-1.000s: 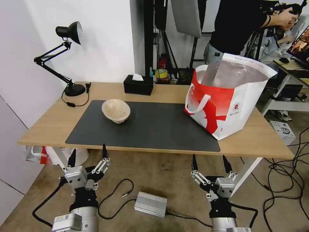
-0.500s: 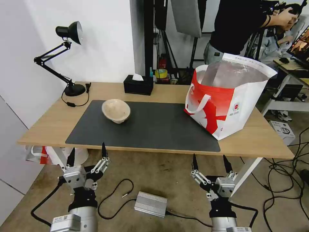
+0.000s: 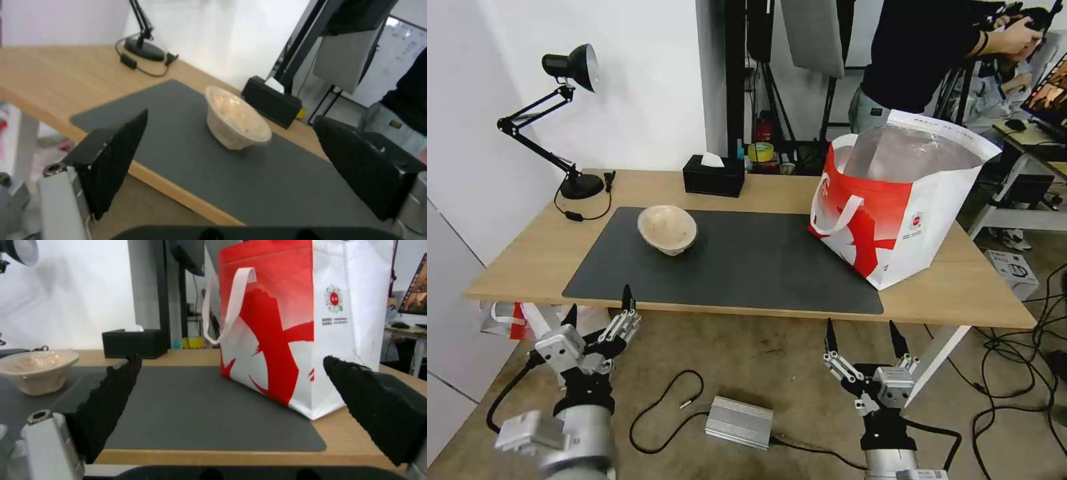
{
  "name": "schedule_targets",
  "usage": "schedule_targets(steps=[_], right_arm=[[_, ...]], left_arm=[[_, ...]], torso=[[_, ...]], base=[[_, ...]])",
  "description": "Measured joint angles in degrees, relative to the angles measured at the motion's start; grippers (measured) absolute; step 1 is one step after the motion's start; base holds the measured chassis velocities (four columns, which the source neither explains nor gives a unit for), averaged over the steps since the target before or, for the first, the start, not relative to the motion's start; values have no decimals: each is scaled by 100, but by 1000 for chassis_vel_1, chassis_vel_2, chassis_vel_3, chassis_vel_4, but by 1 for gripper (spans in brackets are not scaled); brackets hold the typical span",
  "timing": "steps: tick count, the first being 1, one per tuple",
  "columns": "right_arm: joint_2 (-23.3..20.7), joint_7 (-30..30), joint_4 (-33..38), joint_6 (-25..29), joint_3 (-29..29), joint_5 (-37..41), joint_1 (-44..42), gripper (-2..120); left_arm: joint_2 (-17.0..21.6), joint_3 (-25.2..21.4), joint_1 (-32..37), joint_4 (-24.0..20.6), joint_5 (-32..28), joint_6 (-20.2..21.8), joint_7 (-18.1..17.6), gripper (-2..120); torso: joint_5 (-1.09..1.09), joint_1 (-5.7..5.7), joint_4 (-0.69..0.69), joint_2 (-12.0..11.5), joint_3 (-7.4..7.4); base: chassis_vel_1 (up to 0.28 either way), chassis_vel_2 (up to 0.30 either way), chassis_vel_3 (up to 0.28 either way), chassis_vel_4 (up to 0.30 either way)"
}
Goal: Pick up the trash from the table and place it into the takeout bag.
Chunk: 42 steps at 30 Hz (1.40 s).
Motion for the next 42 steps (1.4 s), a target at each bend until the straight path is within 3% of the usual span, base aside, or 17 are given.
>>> schedule_targets(steps=[2, 3, 7, 9, 11, 15, 19, 33, 42], right_arm=[[0, 0, 1, 0, 0, 1, 0, 100], [0, 0, 1, 0, 0, 1, 0, 100], [0, -1, 2, 0, 0, 1, 0, 100], [0, 0, 2, 0, 0, 1, 0, 100], [0, -1, 2, 0, 0, 1, 0, 100], [-1, -1, 2, 0, 0, 2, 0, 100], [0, -1, 2, 0, 1, 1, 0, 100], [0, -1, 3, 0, 1, 2, 0, 100], [-1, -1, 3, 0, 0, 2, 0, 100]], left_arm=[[93, -96, -399, -13, -773, 52, -143, 100], [93, -96, -399, -13, -773, 52, -143, 100], [351, -346, -1063, -14, -2249, 365, -495, 100], [402, -393, -1186, -14, -2523, 419, -577, 100], [577, -544, -1651, -14, -3332, 561, -820, 100], [808, -618, -2274, 10, -4033, 640, -1077, 100], [901, -609, -2571, 108, -4337, 669, -1197, 100], [1309, -247, -4339, 1193, -6010, 944, -1767, 100], [1302, -53, -4800, 1719, -6391, 1105, -2026, 100]], torso=[[0, 0, 0, 0, 0], [0, 0, 0, 0, 0], [0, 0, 0, 0, 0], [0, 0, -1, 0, 0], [-1, 0, 0, 0, 0], [1, 0, 0, 0, 0], [0, 0, -1, 0, 0], [0, -1, -1, -1, 0], [0, -1, 0, -1, 0]], base=[[0, 0, 0, 0], [0, 0, 0, 0], [0, 0, 0, 0], [0, 0, 0, 0], [0, 0, 0, 0], [0, 0, 0, 0], [0, 0, 0, 0], [0, 0, 0, 0], [0, 0, 0, 0]])
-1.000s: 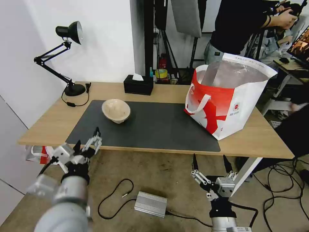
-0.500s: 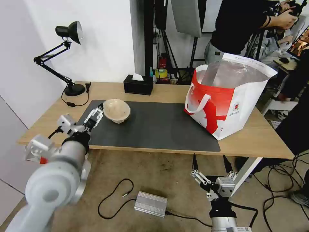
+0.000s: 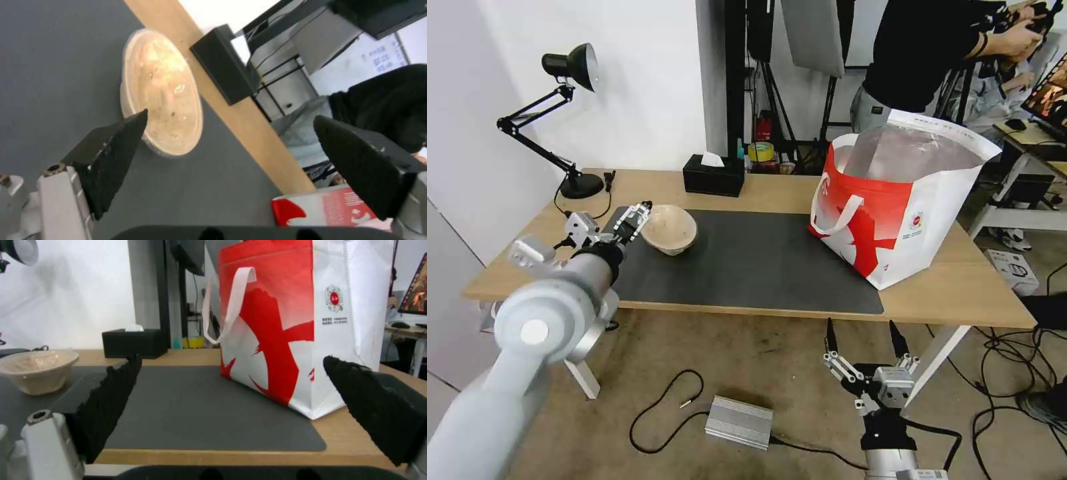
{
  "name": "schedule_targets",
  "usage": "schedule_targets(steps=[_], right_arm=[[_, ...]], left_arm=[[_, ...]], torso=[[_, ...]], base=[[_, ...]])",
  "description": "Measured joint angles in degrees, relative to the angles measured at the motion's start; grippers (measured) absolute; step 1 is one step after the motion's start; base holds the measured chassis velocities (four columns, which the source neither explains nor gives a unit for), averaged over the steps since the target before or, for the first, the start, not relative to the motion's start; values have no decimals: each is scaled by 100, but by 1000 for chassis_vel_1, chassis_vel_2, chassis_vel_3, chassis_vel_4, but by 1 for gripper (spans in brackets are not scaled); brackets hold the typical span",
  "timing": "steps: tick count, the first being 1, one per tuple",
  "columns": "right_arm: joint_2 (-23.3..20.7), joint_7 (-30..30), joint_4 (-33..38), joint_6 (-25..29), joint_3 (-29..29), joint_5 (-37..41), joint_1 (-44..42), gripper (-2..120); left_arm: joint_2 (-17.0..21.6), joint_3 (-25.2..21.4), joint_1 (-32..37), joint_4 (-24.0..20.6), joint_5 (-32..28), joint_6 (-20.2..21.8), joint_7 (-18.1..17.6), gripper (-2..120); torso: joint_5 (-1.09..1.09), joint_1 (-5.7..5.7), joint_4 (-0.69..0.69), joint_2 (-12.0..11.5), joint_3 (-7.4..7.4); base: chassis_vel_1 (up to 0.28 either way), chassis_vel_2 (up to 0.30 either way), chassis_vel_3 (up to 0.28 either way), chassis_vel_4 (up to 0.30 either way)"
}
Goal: Pick up the trash from the table and place it into the takeout bag.
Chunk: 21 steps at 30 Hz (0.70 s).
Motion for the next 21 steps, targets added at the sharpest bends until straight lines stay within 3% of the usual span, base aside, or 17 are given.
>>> schedule_targets(steps=[12, 21], right_arm=[[0, 0, 0, 0, 1, 0, 0, 100], [0, 0, 0, 0, 0, 0, 0, 100]], left_arm=[[-50, 163, -586, 752, -510, 218, -348, 100], [-163, 308, -903, 1200, -470, 283, -480, 100]], torso=[[1, 0, 0, 0, 0], [0, 0, 0, 0, 0]], base=[[0, 0, 0, 0], [0, 0, 0, 0]])
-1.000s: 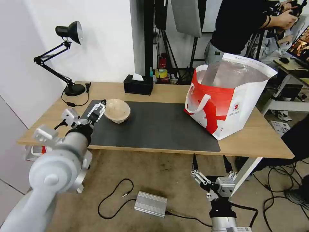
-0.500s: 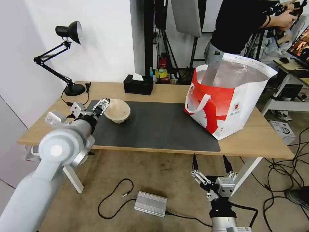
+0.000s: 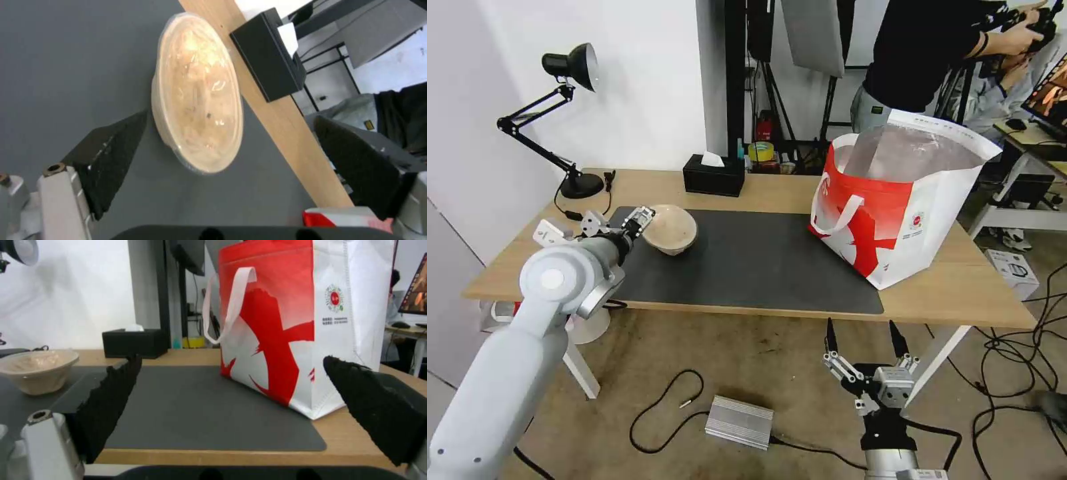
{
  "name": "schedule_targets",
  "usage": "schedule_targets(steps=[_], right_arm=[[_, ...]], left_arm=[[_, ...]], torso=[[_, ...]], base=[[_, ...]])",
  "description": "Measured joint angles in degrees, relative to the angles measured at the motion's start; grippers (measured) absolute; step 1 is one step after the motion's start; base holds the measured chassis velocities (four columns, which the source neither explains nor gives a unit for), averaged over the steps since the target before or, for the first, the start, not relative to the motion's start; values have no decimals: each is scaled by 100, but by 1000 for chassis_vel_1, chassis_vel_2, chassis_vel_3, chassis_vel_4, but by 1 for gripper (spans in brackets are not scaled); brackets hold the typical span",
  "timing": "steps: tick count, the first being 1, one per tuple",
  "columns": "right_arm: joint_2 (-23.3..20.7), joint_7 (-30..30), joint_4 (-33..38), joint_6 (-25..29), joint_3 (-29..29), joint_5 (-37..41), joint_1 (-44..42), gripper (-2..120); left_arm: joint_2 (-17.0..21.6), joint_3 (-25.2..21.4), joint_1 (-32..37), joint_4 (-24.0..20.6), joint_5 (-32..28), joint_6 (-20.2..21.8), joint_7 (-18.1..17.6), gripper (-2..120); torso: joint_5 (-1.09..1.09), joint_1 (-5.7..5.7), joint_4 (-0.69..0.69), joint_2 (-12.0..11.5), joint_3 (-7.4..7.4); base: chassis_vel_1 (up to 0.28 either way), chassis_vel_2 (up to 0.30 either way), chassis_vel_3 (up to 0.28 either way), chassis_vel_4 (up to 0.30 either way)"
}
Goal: Pick up the trash from the table and place it into the takeout bag.
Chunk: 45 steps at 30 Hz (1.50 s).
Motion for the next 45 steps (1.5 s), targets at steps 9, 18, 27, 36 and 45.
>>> schedule_targets(steps=[9, 18, 27, 36, 45], right_arm=[[0, 0, 0, 0, 0, 0, 0, 100], [0, 0, 0, 0, 0, 0, 0, 100], [0, 0, 0, 0, 0, 0, 0, 100], [0, 0, 0, 0, 0, 0, 0, 100], [0, 0, 0, 0, 0, 0, 0, 100]], left_arm=[[-28, 194, -341, 383, 32, 3, -87, 100], [-164, 404, -546, 764, 125, 20, -96, 100], [-234, 463, -596, 1014, 180, 29, -119, 100], [-418, 621, -756, 1323, 252, 49, -119, 100], [-537, 721, -791, 1489, 298, 61, -102, 100]], torso=[[0, 0, 0, 0, 0], [0, 0, -1, 0, 0], [0, 0, 0, 0, 0], [0, 0, 0, 0, 0], [0, 0, 0, 1, 0]], base=[[0, 0, 0, 0], [0, 0, 0, 0], [0, 0, 0, 0], [0, 0, 0, 0], [0, 0, 0, 0]])
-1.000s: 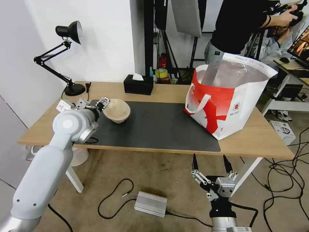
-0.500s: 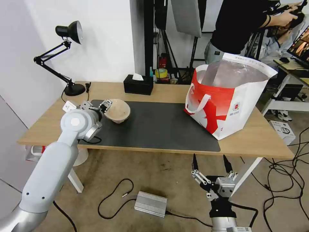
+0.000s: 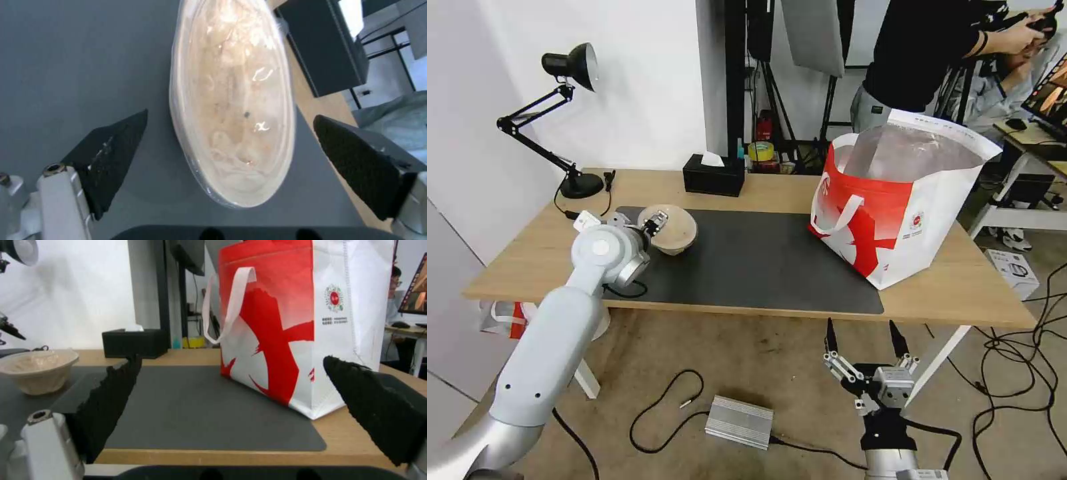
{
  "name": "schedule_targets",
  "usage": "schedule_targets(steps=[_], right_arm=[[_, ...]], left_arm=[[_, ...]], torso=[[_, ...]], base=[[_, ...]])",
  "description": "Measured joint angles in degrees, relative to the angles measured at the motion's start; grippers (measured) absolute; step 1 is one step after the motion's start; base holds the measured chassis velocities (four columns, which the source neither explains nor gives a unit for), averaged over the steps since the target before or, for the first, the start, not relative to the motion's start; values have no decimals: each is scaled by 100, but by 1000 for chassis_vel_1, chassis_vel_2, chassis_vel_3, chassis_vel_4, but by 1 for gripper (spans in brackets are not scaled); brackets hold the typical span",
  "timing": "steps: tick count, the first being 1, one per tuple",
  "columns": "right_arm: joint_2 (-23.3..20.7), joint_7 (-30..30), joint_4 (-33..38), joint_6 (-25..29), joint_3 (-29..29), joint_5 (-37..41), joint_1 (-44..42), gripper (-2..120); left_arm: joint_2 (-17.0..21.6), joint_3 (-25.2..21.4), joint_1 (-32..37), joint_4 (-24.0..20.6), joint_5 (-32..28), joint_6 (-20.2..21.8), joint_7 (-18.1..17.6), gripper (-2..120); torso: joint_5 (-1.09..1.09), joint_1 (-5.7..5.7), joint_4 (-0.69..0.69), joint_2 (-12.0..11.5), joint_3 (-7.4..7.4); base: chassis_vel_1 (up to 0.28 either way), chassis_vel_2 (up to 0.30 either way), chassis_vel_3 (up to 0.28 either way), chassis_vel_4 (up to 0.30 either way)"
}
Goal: Pick up the trash from the table and place it into the takeout bag.
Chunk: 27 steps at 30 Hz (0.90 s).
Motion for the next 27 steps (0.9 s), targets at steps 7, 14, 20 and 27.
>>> schedule_targets(steps=[7, 14, 20, 27], right_arm=[[0, 0, 0, 0, 0, 0, 0, 100], [0, 0, 0, 0, 0, 0, 0, 100], [0, 0, 0, 0, 0, 0, 0, 100], [0, 0, 0, 0, 0, 0, 0, 100]], left_arm=[[-74, 97, -138, 252, 48, 16, 24, 100], [-147, 192, -210, 484, 99, 21, 80, 100], [-252, 271, -268, 686, 175, 27, 115, 100], [-391, 335, -326, 874, 232, 33, 183, 100]], torso=[[0, 0, 0, 0, 0], [0, 0, 0, 0, 0], [0, 0, 0, 0, 0], [0, 0, -1, 0, 0]], base=[[0, 0, 0, 0], [0, 0, 0, 0], [0, 0, 0, 0], [0, 0, 0, 0]])
